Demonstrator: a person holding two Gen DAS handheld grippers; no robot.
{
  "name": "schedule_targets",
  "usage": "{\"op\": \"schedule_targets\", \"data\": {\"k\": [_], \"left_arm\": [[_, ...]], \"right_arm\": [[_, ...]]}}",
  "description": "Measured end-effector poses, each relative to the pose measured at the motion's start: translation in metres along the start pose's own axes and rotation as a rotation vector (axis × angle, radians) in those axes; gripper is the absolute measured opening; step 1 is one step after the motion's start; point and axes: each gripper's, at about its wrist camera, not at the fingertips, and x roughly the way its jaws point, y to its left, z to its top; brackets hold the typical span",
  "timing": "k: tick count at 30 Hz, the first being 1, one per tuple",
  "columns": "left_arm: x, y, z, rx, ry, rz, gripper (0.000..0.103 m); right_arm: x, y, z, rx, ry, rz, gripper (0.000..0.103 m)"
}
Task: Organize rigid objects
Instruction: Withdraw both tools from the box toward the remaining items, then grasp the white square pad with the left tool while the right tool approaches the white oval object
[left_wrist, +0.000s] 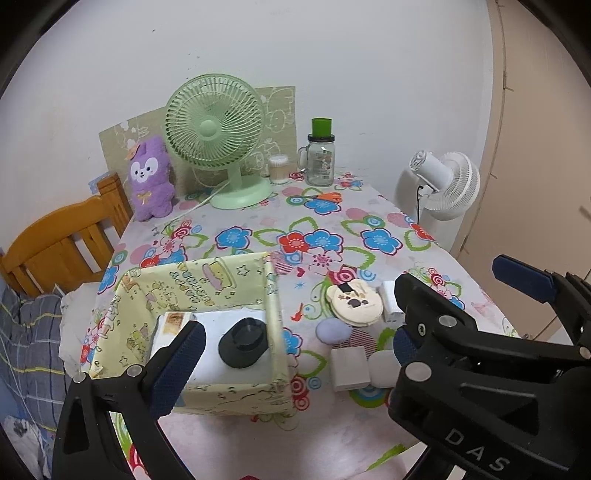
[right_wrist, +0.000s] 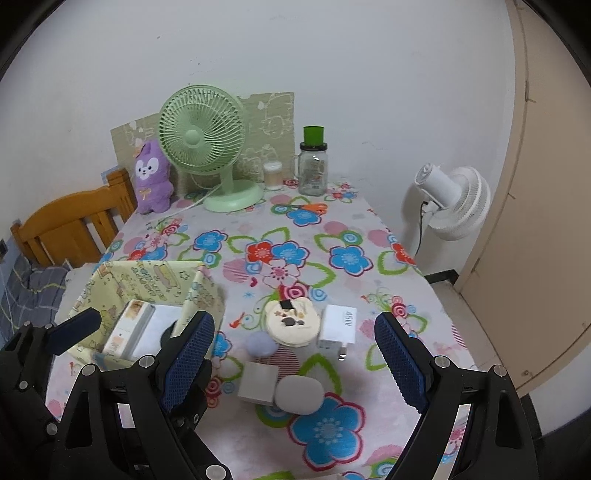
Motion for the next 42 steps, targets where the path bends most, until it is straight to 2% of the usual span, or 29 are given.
{"op": "schedule_targets", "data": {"k": [10, 29, 42], "left_arm": [[0.012, -0.027, -0.002, -0.01, 0.008, -0.018, 0.103], [0.046, -0.067, -0.007, 0.001, 0.046, -0.049, 0.103], [0.078, -0.08, -0.02, -0.001, 0.108, -0.052, 0.1]], "right_arm": [[0.002, -0.022, -0.003, -0.036, -0.025, -0.003, 0.091], [0.037, -0.06, -0.015, -0.008, 0.041, 0.003, 0.091], [0.063, -0.077, -0.032, 0.007, 0.092, -0.005, 0.091]]}}
